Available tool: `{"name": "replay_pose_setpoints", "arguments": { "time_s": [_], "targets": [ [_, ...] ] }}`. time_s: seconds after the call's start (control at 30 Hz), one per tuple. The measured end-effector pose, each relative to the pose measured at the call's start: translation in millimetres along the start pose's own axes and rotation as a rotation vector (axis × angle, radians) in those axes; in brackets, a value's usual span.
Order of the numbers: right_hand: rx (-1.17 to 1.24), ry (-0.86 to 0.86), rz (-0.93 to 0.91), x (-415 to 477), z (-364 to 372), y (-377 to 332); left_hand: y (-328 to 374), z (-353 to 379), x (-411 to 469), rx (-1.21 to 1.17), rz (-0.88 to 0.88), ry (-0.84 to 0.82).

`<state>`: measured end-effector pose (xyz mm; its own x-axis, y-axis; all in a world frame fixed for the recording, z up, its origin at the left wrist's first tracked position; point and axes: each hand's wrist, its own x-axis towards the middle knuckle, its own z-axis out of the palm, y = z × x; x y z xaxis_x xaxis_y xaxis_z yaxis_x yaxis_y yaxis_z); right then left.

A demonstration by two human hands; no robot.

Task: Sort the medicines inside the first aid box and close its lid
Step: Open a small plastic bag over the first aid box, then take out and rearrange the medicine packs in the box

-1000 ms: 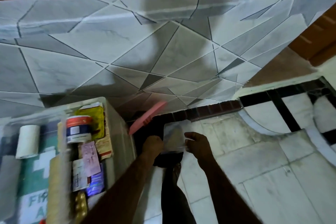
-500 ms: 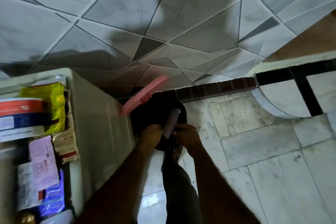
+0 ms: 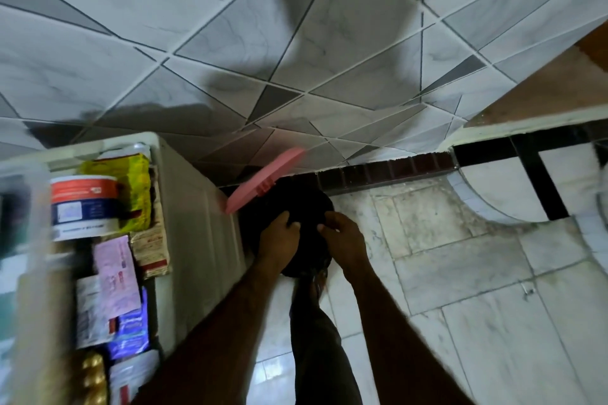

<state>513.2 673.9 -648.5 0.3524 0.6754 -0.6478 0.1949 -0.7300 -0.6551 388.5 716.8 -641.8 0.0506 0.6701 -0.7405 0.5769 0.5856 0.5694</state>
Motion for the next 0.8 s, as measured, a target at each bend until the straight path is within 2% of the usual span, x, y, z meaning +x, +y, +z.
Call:
{"name": "replay_pose_setpoints", "arguments": {
  "time_s": [0.17,0.4,0.5,0.8],
  "targets": [
    [0.047,0.095,-0.14,-53,-25,-57,43,-26,-55,-0.023,0.191,0.027],
    [0.128,0.213,-0.371,-142,-41,-127,77,-87,-159,0.014,0.48,0.154],
    [0.217,0.206,-0.445,-186,-33,-152,69,-119,-199,-0.009,0.592,0.192],
    [0.149,0.175,-0.687,-291,41,-192,-11,-222,-283,-0.052,0.768,0.395]
  ]
}}
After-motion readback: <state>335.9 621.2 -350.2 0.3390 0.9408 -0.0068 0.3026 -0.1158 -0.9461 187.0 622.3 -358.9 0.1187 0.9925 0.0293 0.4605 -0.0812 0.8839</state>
